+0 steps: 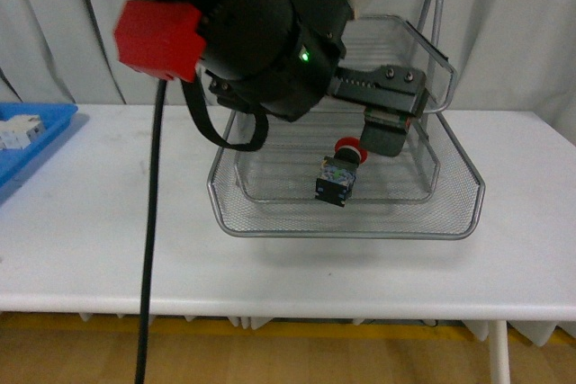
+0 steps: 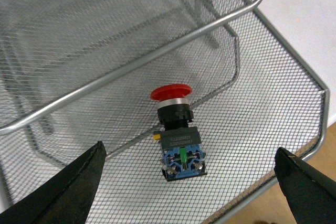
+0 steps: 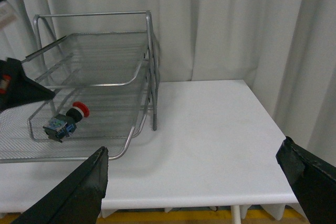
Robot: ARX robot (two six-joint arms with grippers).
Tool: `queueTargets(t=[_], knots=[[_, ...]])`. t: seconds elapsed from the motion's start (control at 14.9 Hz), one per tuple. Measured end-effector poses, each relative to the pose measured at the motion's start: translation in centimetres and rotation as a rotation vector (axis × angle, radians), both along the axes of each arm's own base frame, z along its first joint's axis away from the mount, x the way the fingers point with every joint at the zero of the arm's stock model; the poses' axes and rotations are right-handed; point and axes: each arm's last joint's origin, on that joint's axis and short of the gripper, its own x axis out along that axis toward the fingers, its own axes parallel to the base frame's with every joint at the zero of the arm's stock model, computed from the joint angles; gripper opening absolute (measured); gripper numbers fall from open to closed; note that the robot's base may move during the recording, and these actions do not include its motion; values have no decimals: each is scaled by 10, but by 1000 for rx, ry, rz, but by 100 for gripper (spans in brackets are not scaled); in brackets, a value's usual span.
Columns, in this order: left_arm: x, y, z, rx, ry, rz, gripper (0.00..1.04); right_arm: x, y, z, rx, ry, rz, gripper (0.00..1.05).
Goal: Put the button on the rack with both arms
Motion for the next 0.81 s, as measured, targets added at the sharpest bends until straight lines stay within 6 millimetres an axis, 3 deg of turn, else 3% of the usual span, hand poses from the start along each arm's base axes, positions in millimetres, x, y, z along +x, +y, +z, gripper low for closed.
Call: queueTargets(t=[0.13, 0.34, 0.47, 0.6, 0.67, 0.81], knots=[[-24, 24, 26, -62, -124, 31, 98, 0, 0, 0, 0, 0, 0, 98], [-68, 81, 62, -108, -258, 144, 98, 0, 0, 0, 0, 0, 0, 98], [-95, 122, 68, -81, -307, 273, 98, 0, 0, 0, 0, 0, 0, 98], [-129, 162, 63, -158, -614, 536, 74, 0, 0, 0, 0, 0, 0, 98], [-145, 175, 56, -190, -675, 575, 62, 0, 0, 0, 0, 0, 0, 98], [-163, 184, 28, -178, -638, 558, 36, 0, 0, 0, 0, 0, 0, 98]])
